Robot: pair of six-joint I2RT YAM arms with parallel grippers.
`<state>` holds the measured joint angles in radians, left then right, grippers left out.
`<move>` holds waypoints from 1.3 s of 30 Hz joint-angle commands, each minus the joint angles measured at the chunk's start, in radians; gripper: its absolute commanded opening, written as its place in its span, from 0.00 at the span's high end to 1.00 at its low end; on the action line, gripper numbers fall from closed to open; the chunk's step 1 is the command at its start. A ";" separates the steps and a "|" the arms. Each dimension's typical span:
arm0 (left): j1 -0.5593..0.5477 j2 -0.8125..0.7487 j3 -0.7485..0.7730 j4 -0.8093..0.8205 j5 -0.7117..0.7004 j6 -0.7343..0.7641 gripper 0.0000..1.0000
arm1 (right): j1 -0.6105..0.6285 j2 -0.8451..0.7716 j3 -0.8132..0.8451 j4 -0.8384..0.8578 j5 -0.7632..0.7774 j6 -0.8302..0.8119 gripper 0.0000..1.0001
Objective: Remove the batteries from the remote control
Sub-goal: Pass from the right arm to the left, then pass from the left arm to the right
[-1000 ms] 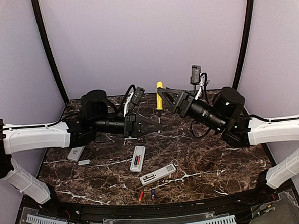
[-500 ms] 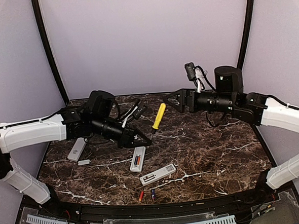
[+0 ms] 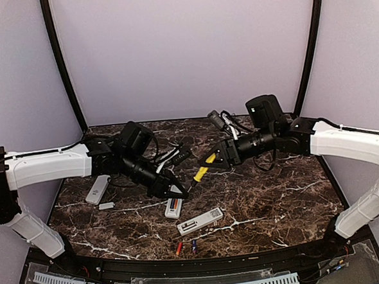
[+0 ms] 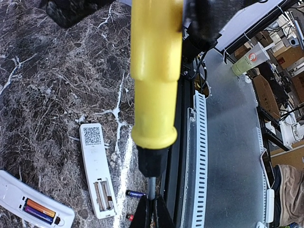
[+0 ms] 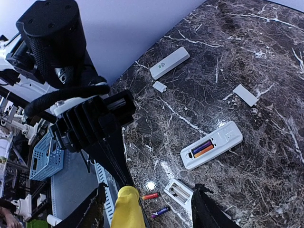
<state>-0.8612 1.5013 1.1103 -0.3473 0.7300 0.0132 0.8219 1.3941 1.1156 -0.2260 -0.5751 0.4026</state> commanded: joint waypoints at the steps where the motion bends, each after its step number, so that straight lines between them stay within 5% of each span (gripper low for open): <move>1: 0.001 -0.009 -0.001 0.004 0.042 0.011 1.00 | 0.000 0.008 0.011 0.036 -0.061 -0.001 0.44; 8: 0.001 -0.001 -0.001 0.013 0.052 0.002 1.00 | 0.000 0.006 -0.021 0.100 -0.088 0.032 0.62; 14: 0.001 -0.002 0.000 0.034 0.029 -0.009 1.00 | -0.001 0.001 -0.018 0.080 -0.065 0.023 1.00; 16: 0.001 -0.003 0.001 0.040 0.004 -0.050 0.98 | -0.001 -0.016 -0.026 0.080 -0.026 0.023 1.00; 19: 0.001 -0.021 -0.019 0.062 -0.055 -0.123 0.54 | -0.001 -0.048 -0.057 0.096 0.060 0.035 1.00; 23: 0.053 -0.089 -0.164 0.248 -0.144 -0.373 0.28 | 0.002 -0.089 -0.109 0.112 0.244 0.073 1.00; 26: 0.106 -0.125 -0.284 0.413 -0.138 -0.581 0.23 | 0.016 -0.097 -0.149 0.142 0.379 0.131 1.00; 32: 0.165 -0.095 -0.423 0.446 -0.167 -0.739 0.19 | 0.053 -0.008 -0.153 0.184 0.533 0.213 1.00; 39: 0.178 -0.035 -0.431 0.428 -0.168 -0.747 0.18 | 0.077 0.121 -0.129 0.271 0.572 0.238 1.00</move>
<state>-0.6880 1.4437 0.6815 0.0666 0.5678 -0.6968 0.8864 1.4658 0.9642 -0.0494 -0.0647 0.6083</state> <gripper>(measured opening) 0.814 0.121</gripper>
